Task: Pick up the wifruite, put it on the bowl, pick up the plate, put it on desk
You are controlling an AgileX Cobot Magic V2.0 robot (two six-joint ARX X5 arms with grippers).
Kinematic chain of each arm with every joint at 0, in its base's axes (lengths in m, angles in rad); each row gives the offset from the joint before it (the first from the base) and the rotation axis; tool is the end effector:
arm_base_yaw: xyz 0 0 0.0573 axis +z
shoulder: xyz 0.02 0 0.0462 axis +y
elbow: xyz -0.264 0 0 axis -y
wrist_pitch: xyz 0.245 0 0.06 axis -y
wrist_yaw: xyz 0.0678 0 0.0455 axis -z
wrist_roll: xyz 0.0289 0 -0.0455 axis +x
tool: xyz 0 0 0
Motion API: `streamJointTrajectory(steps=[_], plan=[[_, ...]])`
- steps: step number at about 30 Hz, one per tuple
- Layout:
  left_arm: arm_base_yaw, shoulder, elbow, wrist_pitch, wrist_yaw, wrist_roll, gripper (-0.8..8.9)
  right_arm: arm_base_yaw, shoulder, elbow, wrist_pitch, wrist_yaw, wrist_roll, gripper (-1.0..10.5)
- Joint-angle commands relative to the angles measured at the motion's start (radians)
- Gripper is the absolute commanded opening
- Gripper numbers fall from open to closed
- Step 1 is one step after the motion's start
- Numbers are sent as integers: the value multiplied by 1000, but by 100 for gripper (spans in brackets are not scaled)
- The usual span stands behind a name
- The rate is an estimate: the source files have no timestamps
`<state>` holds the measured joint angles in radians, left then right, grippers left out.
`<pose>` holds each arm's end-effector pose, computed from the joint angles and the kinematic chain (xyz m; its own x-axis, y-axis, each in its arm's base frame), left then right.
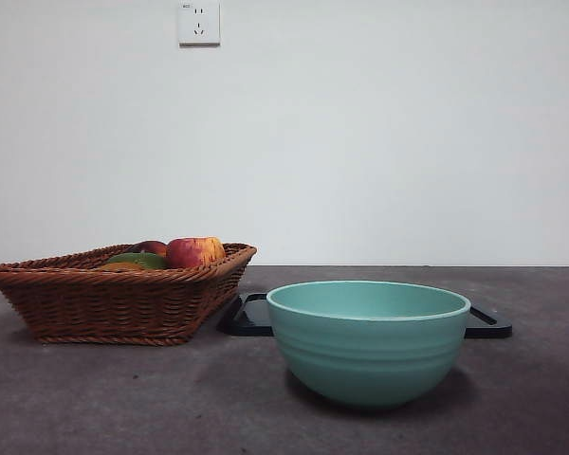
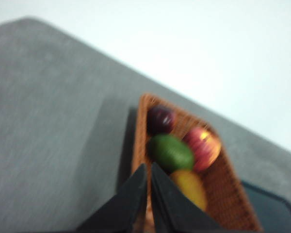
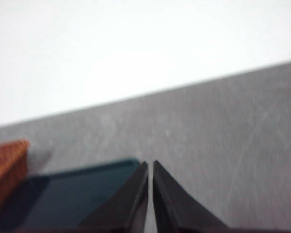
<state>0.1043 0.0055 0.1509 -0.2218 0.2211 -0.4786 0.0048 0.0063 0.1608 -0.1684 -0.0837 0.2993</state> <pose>0.0856 0.0026 0.1925 0.9904 -0.1168 -0.0745 0.0679 0.8779 -0.4741 0.0854 0.0028 0.2008 0.9960 0.0884 -0.0139 -0.0803 0.9518 0.2959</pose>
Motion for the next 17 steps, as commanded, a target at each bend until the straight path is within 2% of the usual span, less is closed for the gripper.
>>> streamJointTrajectory(steps=[1, 7, 12, 17], plan=[[2, 0, 64, -8, 18, -16, 12, -2, -2, 62, 8, -3, 14, 6], [2, 21, 218, -64, 26, 17, 12, -2, -2, 209, -15, -7, -27, 6], [2, 94, 370, -144, 60, 109, 12, -2, 27, 344, -143, -29, -103, 6], [2, 200, 511, -232, 124, 174, 12, -2, 97, 472, -259, -54, -146, 6]])
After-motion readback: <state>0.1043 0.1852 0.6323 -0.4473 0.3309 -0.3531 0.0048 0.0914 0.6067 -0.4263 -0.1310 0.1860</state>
